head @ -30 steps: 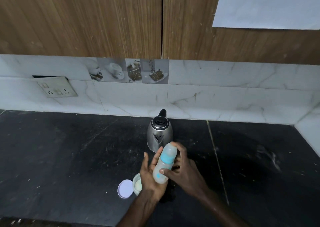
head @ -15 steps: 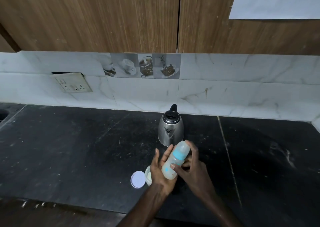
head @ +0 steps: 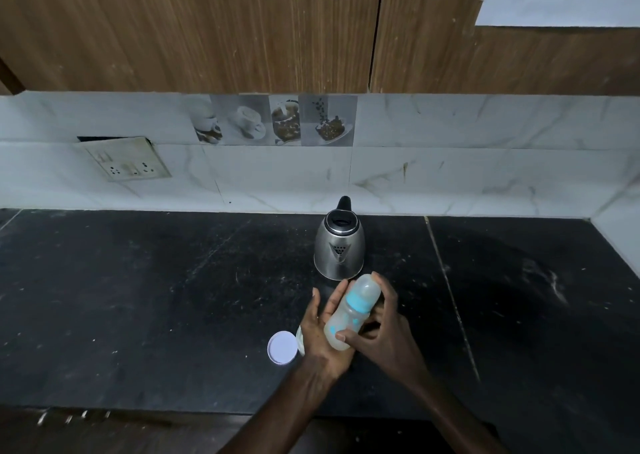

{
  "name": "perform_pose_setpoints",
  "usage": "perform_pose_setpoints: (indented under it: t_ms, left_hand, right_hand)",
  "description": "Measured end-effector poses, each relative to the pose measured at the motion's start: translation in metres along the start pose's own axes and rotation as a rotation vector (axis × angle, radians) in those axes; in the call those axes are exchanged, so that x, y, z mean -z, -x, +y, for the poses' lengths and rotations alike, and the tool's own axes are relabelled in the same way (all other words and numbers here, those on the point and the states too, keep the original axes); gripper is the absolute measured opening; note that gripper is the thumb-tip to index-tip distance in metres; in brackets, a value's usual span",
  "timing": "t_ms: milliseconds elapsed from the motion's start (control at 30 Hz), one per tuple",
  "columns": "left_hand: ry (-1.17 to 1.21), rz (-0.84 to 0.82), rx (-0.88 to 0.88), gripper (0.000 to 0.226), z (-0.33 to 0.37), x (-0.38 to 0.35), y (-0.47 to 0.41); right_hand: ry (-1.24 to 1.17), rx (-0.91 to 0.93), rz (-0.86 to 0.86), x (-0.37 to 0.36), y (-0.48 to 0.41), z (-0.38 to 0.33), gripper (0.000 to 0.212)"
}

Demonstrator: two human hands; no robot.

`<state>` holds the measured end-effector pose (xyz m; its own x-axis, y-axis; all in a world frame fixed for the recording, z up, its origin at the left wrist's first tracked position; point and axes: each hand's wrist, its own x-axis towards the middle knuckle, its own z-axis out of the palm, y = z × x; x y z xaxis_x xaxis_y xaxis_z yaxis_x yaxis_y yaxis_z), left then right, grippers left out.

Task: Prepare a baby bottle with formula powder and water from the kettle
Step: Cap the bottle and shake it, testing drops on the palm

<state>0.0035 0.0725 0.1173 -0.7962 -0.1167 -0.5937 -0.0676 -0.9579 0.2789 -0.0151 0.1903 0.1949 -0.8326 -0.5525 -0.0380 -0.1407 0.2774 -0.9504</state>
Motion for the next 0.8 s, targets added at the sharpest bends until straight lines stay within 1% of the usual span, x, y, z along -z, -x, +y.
perform_pose_setpoints:
  t_ms: [33,100,200,233,367,433,567,733,800]
  left_hand:
    - [0.002,0.005,0.01,0.066,0.001,0.001,-0.001]
    - [0.025,-0.012,0.031,0.069,0.004,0.003,-0.003]
    - [0.031,-0.026,0.042,0.067,0.006,0.005,0.002]
    - [0.027,-0.025,0.043,0.066,0.006,0.006,0.004]
    - [0.038,-0.072,0.069,0.067,0.01,0.009,0.01]
    - [0.037,-0.073,0.063,0.064,0.011,0.006,0.011]
    - [0.049,-0.057,0.054,0.063,0.011,0.002,0.008]
    - [0.032,-0.101,0.055,0.066,0.008,0.011,0.007]
    - [0.028,-0.097,0.036,0.066,0.008,0.015,0.007]
  right_hand:
    - [-0.008,-0.001,0.041,-0.003,-0.001,0.009,0.117]
    - [0.054,0.029,0.09,-0.003,-0.002,0.034,0.12]
    - [0.073,-0.02,0.144,-0.007,-0.001,0.053,0.114]
    - [0.043,-0.017,0.154,-0.01,-0.001,0.041,0.111]
    - [0.077,0.027,0.155,-0.008,-0.001,0.034,0.104]
    - [0.073,0.047,0.178,-0.007,-0.002,0.036,0.102]
    - [0.068,0.065,0.221,-0.009,-0.001,0.036,0.101]
    - [0.131,0.084,0.181,-0.006,-0.002,0.03,0.097]
    - [0.102,0.108,0.19,0.002,-0.005,0.024,0.1]
